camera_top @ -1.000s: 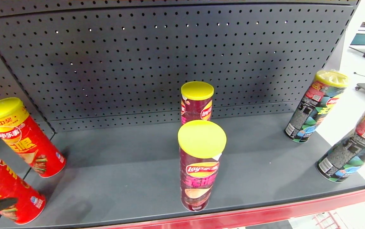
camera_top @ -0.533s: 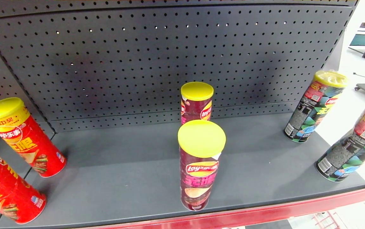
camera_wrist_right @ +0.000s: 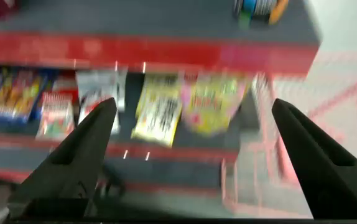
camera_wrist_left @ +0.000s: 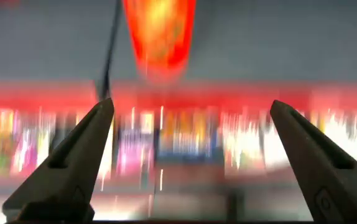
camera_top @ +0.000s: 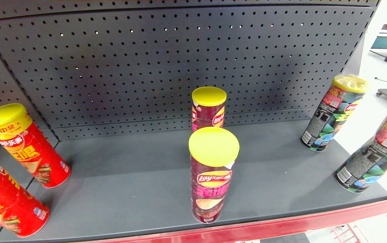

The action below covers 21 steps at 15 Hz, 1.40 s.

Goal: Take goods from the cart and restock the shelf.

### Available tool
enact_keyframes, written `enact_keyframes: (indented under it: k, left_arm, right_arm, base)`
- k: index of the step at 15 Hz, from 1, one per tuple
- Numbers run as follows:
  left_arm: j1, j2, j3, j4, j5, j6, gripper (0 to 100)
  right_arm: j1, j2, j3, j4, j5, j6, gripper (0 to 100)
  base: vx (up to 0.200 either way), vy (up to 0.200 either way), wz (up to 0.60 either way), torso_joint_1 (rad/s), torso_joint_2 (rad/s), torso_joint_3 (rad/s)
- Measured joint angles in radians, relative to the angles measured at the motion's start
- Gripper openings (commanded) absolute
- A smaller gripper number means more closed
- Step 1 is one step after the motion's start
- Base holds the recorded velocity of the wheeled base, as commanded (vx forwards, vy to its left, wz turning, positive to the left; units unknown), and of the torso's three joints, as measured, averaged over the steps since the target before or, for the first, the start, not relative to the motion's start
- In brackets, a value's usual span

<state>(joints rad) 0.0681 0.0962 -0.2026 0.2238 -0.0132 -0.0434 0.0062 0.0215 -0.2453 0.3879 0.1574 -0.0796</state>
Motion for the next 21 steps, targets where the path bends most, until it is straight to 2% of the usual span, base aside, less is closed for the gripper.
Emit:
enact_keyframes:
  k: [1,2,3,4,5,7,10,14,16,21]
  left_arm:
    - [0.001,-0.005,0.078,-0.171,-0.002,0.007,100]
    - [0.002,-0.008,0.137,-0.239,-0.001,0.016,100]
    - [0.002,-0.011,0.169,-0.235,0.0,0.028,100]
    - [0.002,-0.013,0.184,-0.22,0.0,0.037,100]
    - [0.002,-0.013,0.193,-0.22,0.001,0.038,100]
    - [0.002,-0.014,0.199,-0.22,0.002,0.038,100]
    - [0.002,-0.015,0.201,-0.22,0.002,0.038,100]
    - [0.002,-0.015,0.201,-0.221,0.002,0.038,100]
    - [0.002,-0.015,0.201,-0.221,0.002,0.038,100]
    - [0.003,-0.014,0.201,-0.221,0.0,0.039,100]
  right_arm:
    - [-0.003,-0.008,0.052,-0.129,-0.007,-0.003,100]
    - [-0.003,-0.013,0.106,-0.269,-0.019,0.007,100]
    - [-0.005,-0.015,0.158,-0.366,-0.037,0.024,100]
    - [-0.005,-0.017,0.194,-0.402,-0.067,0.035,100]
    - [-0.005,-0.018,0.21,-0.406,-0.075,0.039,100]
    - [-0.005,-0.019,0.22,-0.402,-0.161,0.08,100]
    - [-0.004,-0.02,0.224,-0.401,-0.005,0.073,100]
    - [-0.006,0.0,0.223,-0.396,-0.032,0.111,100]
    - [-0.005,-0.009,0.223,-0.394,0.0,0.049,100]
    - [-0.017,0.011,0.221,-0.392,0.014,0.082,100]
  base:
    - [0.0,0.0,0.0,0.0,0.0,0.0]
    - [0.0,0.0,0.0,0.0,0.0,0.0]
    - [0.0,0.0,0.0,0.0,0.0,0.0]
    - [0.0,0.0,0.0,0.0,0.0,0.0]
    - [0.0,0.0,0.0,0.0,0.0,0.0]
    - [0.0,0.0,0.0,0.0,0.0,0.0]
    - [0.0,0.0,0.0,0.0,0.0,0.0]
    - [0.0,0.0,0.0,0.0,0.0,0.0]
    - [0.0,0.0,0.0,0.0,0.0,0.0]
    - [0.0,0.0,0.0,0.0,0.0,0.0]
